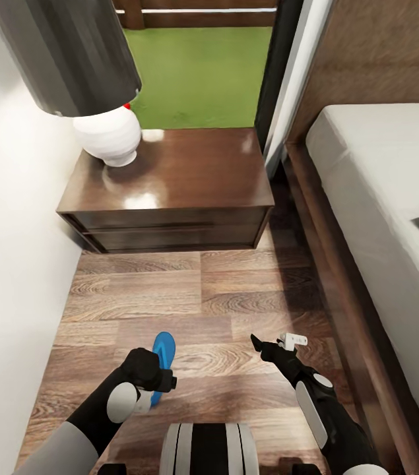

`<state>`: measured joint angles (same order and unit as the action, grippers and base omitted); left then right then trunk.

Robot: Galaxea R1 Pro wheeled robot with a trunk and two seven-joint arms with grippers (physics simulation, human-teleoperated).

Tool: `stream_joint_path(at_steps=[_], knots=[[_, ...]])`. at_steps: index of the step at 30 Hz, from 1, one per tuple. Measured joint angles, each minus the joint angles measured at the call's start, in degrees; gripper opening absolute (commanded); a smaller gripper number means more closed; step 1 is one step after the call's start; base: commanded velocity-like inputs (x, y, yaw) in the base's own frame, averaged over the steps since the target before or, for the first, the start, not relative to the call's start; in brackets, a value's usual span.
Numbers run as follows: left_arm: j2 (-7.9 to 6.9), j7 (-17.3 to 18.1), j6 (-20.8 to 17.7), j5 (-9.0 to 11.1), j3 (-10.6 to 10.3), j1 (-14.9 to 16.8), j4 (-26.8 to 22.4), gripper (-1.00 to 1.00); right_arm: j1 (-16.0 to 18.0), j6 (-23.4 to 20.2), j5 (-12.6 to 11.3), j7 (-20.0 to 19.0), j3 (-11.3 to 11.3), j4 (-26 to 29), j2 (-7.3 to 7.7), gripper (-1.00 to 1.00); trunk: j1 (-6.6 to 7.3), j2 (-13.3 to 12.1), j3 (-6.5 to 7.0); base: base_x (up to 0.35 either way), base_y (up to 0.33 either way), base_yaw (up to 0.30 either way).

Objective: In the bedroom, move the book from the bed onto either nightstand, and place the two sandals side by side next to the bed.

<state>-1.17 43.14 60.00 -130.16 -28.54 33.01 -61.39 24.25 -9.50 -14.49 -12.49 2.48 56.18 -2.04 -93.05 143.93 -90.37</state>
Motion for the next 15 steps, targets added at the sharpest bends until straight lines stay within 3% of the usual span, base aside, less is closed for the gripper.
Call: stream_joint_path(at_steps=[15], knots=[[0.00,-0.1,-1.5,0.0,-0.1,0.0,0.2,1.00,0.0,0.0,0.0,0.0,0.0,0.0,0.00,1.00,-0.03,0.0,-0.22,0.000,0.000,0.000]])
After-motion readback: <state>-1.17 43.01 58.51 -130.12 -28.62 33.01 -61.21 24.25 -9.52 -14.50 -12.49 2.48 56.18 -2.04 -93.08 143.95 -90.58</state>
